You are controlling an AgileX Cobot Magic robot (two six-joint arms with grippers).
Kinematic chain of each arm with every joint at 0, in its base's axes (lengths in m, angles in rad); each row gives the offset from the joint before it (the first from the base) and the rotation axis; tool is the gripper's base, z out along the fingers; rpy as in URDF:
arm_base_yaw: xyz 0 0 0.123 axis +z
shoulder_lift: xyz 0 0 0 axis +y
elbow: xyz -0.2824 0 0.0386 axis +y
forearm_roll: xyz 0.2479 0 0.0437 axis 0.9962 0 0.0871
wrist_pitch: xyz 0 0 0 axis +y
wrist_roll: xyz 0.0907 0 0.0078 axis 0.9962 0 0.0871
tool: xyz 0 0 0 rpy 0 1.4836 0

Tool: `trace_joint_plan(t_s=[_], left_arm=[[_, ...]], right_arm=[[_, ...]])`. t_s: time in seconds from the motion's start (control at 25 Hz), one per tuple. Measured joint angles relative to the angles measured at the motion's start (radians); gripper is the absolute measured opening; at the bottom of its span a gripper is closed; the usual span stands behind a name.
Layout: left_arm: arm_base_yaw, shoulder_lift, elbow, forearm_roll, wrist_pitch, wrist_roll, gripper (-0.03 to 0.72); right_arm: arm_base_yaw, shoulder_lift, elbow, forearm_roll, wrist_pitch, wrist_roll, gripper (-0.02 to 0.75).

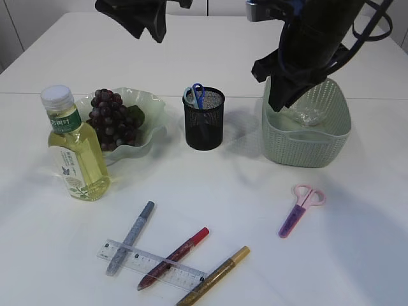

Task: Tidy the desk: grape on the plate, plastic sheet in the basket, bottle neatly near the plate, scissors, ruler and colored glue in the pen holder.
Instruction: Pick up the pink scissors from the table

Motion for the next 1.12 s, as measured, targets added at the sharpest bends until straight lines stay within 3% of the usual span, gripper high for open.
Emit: trace_joint_plan(t_s=[0.36,0.76,0.96,1.12], left_arm=[[0.002,-0.130,0.000,-0.119,0.038,0.053,0.243],[-0.004,-0.309,0.000,-0.403,0.051,0.148,0.243],[-0.004,-0.386,0.000,-0.431,0.052,0.159,0.243],[-0.004,-0.468,0.057,-0.443,0.052,0.159,0.243]], right_arm=[[0.000,-0.085,-0.001,-0.081,0.010,0.175,0.188],[0.000,-0.268,0.026,-0.089,0.019,0.342,0.232],[0.000,-0.401,0.140,-0.056,0.021,0.405,0.314],[0.000,-0.483,0.239,-0.020,0.022,0.435,0.332]])
